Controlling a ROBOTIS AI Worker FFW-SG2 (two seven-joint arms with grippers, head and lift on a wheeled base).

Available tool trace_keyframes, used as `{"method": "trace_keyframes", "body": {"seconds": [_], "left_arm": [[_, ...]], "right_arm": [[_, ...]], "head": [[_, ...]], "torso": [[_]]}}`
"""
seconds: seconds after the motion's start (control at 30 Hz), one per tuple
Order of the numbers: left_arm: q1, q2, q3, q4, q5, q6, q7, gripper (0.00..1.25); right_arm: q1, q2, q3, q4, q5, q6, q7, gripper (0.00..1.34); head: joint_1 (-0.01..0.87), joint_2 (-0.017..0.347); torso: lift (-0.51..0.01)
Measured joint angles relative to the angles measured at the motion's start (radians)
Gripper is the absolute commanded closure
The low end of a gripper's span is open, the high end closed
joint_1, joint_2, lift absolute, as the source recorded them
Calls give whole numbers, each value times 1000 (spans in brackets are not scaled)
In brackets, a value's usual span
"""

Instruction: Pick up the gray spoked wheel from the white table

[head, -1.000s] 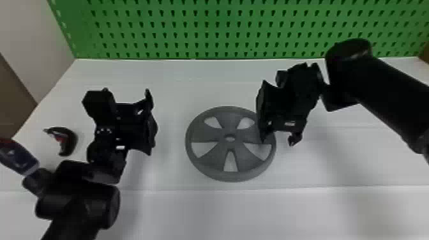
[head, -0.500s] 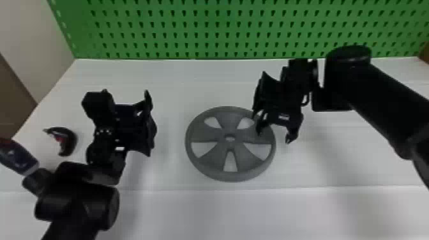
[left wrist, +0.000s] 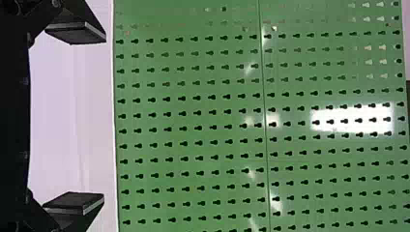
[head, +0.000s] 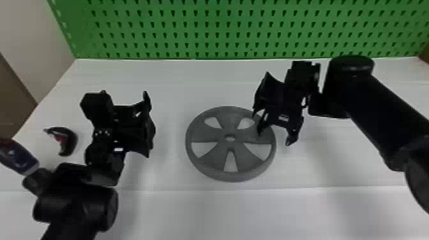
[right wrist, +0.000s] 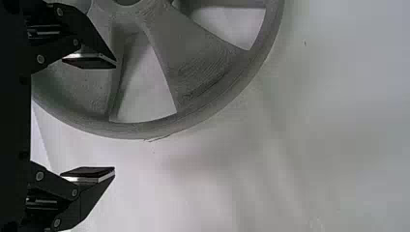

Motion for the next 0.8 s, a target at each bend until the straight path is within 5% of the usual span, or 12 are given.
{"method": "trace_keyframes", "body": {"seconds": [0.8], "left_arm": [[6,7,5,-6,8,0,0,127]], "right_arm": [[92,36,-138,-115,109,-29,-79,473]], "head": [[806,44]], "torso": [[-98]]}}
